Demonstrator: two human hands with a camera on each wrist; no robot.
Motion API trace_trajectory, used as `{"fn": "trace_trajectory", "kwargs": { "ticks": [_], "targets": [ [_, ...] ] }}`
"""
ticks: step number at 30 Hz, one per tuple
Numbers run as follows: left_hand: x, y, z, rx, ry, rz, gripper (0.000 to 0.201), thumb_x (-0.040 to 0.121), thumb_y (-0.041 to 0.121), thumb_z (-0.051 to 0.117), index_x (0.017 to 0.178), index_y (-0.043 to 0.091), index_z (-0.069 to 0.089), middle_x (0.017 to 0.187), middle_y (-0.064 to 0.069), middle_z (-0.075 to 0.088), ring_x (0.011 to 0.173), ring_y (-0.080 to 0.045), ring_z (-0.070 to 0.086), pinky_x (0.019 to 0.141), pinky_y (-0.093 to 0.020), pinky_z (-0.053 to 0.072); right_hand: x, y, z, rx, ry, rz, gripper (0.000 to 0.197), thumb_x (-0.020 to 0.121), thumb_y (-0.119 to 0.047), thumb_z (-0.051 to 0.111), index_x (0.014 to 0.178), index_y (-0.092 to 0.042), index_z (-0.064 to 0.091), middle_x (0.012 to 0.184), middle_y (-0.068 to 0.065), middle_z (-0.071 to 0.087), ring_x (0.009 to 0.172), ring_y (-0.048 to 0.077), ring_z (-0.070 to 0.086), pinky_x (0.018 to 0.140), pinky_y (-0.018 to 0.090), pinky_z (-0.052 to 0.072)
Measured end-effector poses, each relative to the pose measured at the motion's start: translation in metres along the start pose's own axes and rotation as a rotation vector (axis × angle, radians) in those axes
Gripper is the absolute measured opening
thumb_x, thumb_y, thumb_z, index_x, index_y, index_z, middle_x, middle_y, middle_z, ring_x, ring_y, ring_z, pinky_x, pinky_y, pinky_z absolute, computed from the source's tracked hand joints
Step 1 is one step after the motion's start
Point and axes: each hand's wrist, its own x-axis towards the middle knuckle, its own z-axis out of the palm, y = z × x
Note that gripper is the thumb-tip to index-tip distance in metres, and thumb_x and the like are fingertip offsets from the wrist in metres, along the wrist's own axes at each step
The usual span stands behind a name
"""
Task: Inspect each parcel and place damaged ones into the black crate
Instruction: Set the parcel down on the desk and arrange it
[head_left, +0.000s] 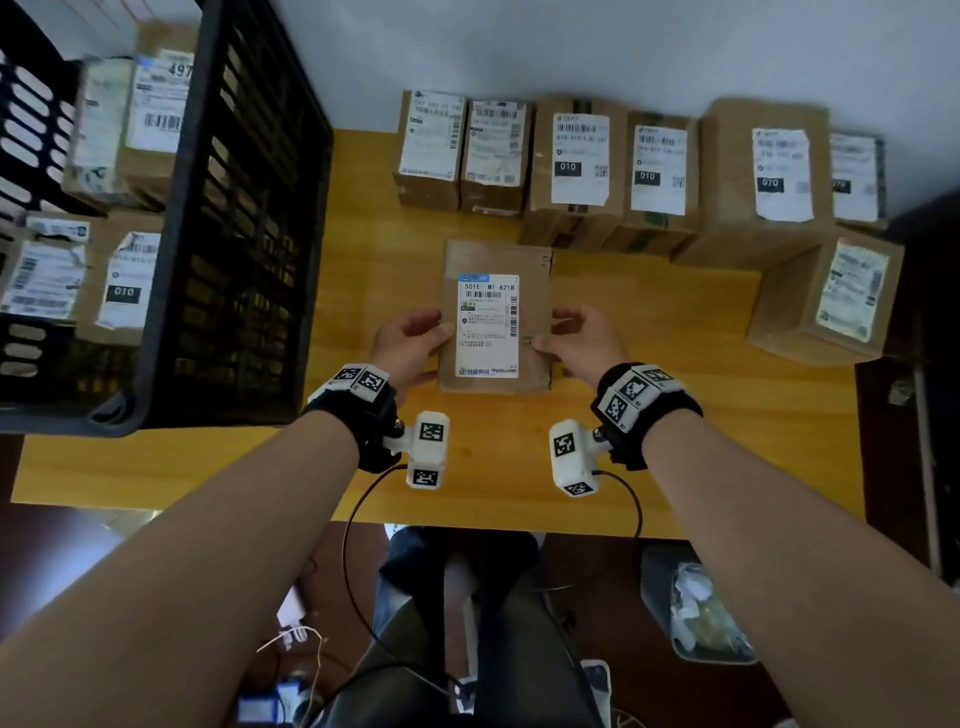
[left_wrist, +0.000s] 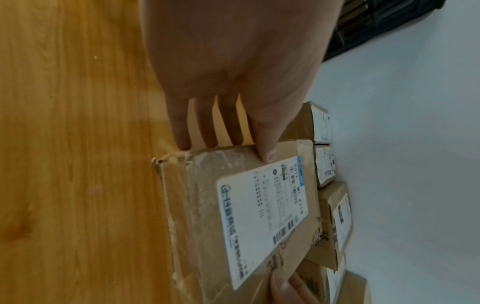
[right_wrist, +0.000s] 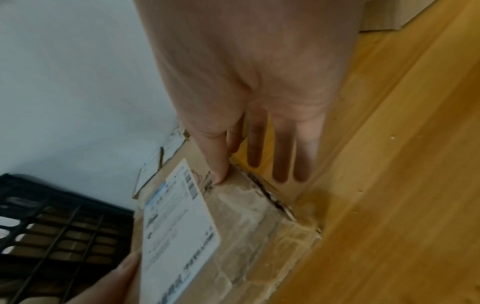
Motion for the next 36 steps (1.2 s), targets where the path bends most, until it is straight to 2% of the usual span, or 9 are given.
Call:
{"fn": "trace_trajectory", "kwargs": {
  "ticks": [3, 5, 8, 13, 20, 24, 26, 31, 36],
  "targets": [
    [0.000, -0.001, 0.001, -0.004, 0.053, -0.004, 0.037, 0.097, 0.017, 0.073, 0.131, 0.018, 0.061, 0.127, -0.001, 0.069, 0.105, -0.015, 0.068, 0.083, -0.043, 0.061, -0.007, -0.013, -0.002, -0.139, 0.112, -0.183, 0.033, 0.100, -0.031, 0.065, 0.128, -0.015, 0.066, 0.118, -0.005, 0.065, 0.104, 0.010, 0.057, 0.088, 0.027, 0.045],
    [0.000, -0.001, 0.002, 0.003, 0.076, -0.017, 0.040, 0.094, 0.018, 0.076, 0.130, 0.019, 0.060, 0.127, -0.002, 0.070, 0.110, -0.020, 0.068, 0.093, -0.051, 0.058, -0.013, -0.022, -0.001, -0.150, 0.130, -0.224, 0.045, 0.107, -0.041, 0.048, 0.097, -0.004, 0.071, 0.082, 0.003, 0.066, 0.072, 0.020, 0.058, 0.068, 0.031, 0.044],
    [-0.002, 0.000, 0.006, 0.075, 0.036, -0.016, 0.055, 0.090, 0.015, 0.080, 0.140, 0.015, 0.057, 0.127, -0.002, 0.071, 0.098, -0.013, 0.069, 0.076, -0.038, 0.059, -0.019, -0.030, 0.003, -0.281, 0.055, -0.187, 0.067, 0.108, -0.053, 0.033, 0.069, -0.004, 0.058, 0.062, 0.008, 0.057, 0.056, 0.031, 0.050, 0.057, 0.035, 0.042],
    [0.002, -0.002, 0.006, 0.139, 0.038, -0.068, 0.062, 0.084, 0.023, 0.087, 0.138, 0.021, 0.058, 0.121, 0.004, 0.072, 0.106, -0.021, 0.068, 0.097, -0.054, 0.056, -0.023, -0.032, 0.014, -0.573, -0.150, -0.224, 0.055, 0.111, -0.048, 0.029, 0.079, -0.016, 0.061, 0.071, 0.006, 0.061, 0.067, 0.026, 0.061, 0.063, 0.033, 0.043],
    [0.005, -0.004, 0.007, 0.167, 0.037, -0.077, 0.056, 0.081, 0.030, 0.089, 0.130, 0.026, 0.062, 0.115, 0.007, 0.074, 0.104, -0.021, 0.070, 0.094, -0.055, 0.057, -0.022, -0.042, 0.019, -0.729, -0.242, -0.177, 0.044, 0.113, -0.038, 0.027, 0.133, -0.012, 0.057, 0.099, 0.007, 0.059, 0.093, 0.026, 0.059, 0.078, 0.035, 0.046],
    [0.007, -0.005, 0.006, 0.174, 0.045, -0.075, 0.057, 0.079, 0.030, 0.090, 0.130, 0.027, 0.064, 0.117, 0.005, 0.075, 0.105, -0.022, 0.071, 0.092, -0.055, 0.058, -0.021, -0.042, 0.024, -0.775, -0.252, -0.177, 0.049, 0.113, -0.040, 0.025, 0.149, -0.015, 0.045, 0.126, 0.013, 0.063, 0.112, 0.032, 0.062, 0.095, 0.044, 0.052],
    [0.007, -0.005, 0.006, 0.172, 0.043, -0.077, 0.058, 0.079, 0.030, 0.091, 0.130, 0.026, 0.064, 0.118, 0.005, 0.075, 0.104, -0.022, 0.072, 0.091, -0.054, 0.059, -0.018, -0.041, 0.024, -0.794, -0.251, -0.183, 0.048, 0.113, -0.039, 0.025, 0.149, -0.014, 0.045, 0.128, 0.015, 0.063, 0.110, 0.032, 0.061, 0.092, 0.042, 0.051],
    [0.008, -0.005, 0.005, 0.162, 0.040, -0.089, 0.053, 0.078, 0.030, 0.091, 0.124, 0.028, 0.065, 0.115, 0.005, 0.076, 0.103, -0.021, 0.072, 0.083, -0.048, 0.060, -0.015, -0.040, 0.021, -0.798, -0.235, -0.187, 0.048, 0.113, -0.039, 0.027, 0.136, -0.009, 0.056, 0.098, 0.008, 0.056, 0.090, 0.026, 0.054, 0.080, 0.038, 0.047],
    [0.006, -0.007, 0.006, 0.136, 0.053, -0.083, 0.060, 0.079, 0.030, 0.091, 0.132, 0.026, 0.064, 0.116, 0.005, 0.075, 0.101, -0.018, 0.072, 0.067, -0.037, 0.057, -0.019, -0.037, 0.022, -0.788, -0.229, -0.227, 0.050, 0.113, -0.039, 0.024, 0.154, -0.014, 0.040, 0.113, 0.012, 0.062, 0.095, 0.025, 0.057, 0.077, 0.035, 0.045]
  ]
}}
